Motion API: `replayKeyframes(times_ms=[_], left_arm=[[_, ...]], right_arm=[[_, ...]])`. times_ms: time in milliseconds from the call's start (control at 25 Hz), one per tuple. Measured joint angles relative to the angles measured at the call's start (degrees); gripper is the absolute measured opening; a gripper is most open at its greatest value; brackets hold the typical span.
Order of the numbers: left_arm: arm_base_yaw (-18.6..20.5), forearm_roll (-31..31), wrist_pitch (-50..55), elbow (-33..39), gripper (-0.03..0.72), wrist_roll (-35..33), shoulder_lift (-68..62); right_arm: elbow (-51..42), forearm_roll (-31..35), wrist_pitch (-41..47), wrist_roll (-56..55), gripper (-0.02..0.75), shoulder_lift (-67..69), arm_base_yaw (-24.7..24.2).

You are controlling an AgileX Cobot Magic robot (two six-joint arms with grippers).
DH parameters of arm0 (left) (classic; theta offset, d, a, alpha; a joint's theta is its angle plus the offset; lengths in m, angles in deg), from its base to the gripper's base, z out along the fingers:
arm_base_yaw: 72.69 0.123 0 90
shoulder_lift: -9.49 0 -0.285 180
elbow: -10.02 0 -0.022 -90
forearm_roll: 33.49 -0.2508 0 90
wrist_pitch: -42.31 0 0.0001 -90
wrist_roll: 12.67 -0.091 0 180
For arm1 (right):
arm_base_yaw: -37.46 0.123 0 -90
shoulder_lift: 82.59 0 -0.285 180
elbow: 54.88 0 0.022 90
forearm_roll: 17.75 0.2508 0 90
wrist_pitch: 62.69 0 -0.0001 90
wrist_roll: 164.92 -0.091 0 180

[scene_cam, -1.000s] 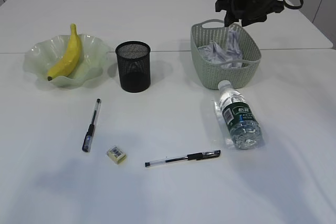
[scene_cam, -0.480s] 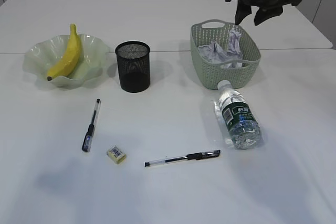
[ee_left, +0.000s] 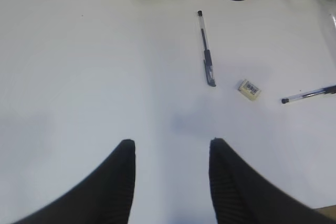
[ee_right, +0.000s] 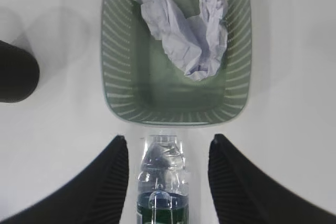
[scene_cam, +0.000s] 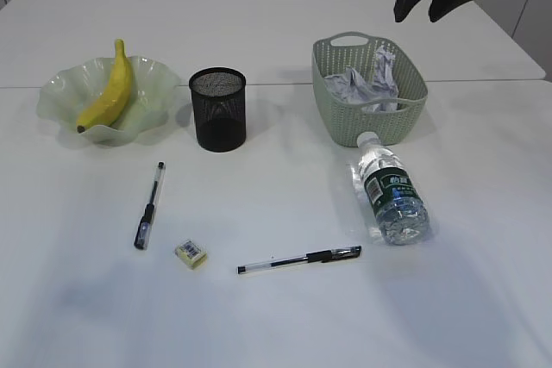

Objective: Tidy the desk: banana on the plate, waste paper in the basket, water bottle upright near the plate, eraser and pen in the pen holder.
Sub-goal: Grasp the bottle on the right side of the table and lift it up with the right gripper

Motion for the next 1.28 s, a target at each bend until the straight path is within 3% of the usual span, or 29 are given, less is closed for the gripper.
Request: replayKeyframes(times_ms=[560, 760, 1280], left_arm=[[0.0, 0.1, 2.8, 0.0, 0.328, 0.0, 0.0], [0.0, 1.2, 2.9, 0.0, 0.328, 0.0, 0.0], [0.0, 1.8, 4.5, 0.0, 0.328, 0.0, 0.0]], right_arm=[[-2.7, 0.6, 0.2, 2.3, 0.359, -1.7, 7.8], [-15.1, 0.1, 0.2, 3.5, 0.33, -6.9, 10.0], [-52.2, -0.1, -8.2, 3.6, 0.323, -31.4, 10.0]])
